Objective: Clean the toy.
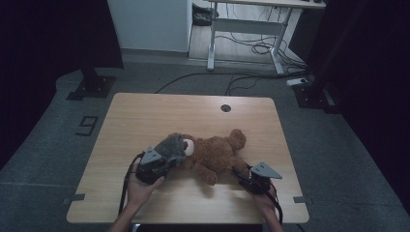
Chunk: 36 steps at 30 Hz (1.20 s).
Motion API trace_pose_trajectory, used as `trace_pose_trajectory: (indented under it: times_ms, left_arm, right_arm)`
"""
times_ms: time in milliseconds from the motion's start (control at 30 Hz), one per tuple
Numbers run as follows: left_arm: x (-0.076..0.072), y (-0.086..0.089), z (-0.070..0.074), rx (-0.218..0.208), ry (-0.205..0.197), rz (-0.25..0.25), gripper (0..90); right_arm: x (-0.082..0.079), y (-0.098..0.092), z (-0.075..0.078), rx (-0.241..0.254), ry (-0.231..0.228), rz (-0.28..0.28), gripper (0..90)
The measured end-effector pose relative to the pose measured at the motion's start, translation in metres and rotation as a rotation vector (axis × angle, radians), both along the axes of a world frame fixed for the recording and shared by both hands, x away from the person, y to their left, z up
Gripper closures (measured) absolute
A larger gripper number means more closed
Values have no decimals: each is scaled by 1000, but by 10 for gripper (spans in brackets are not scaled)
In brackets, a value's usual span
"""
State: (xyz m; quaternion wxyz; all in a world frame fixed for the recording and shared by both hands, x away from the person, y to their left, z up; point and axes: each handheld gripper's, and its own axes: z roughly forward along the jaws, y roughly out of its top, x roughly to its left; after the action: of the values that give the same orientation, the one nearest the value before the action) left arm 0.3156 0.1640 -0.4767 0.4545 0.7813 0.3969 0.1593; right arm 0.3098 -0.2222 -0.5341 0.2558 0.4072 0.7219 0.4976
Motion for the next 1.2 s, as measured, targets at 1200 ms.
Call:
trace_pose_trajectory:
  times_ms: [1200]
  left_arm:
    - [-17,79,-41,175,152,231,452]
  right_arm:
    - [1,-4,-6,26,-1,-11,460]
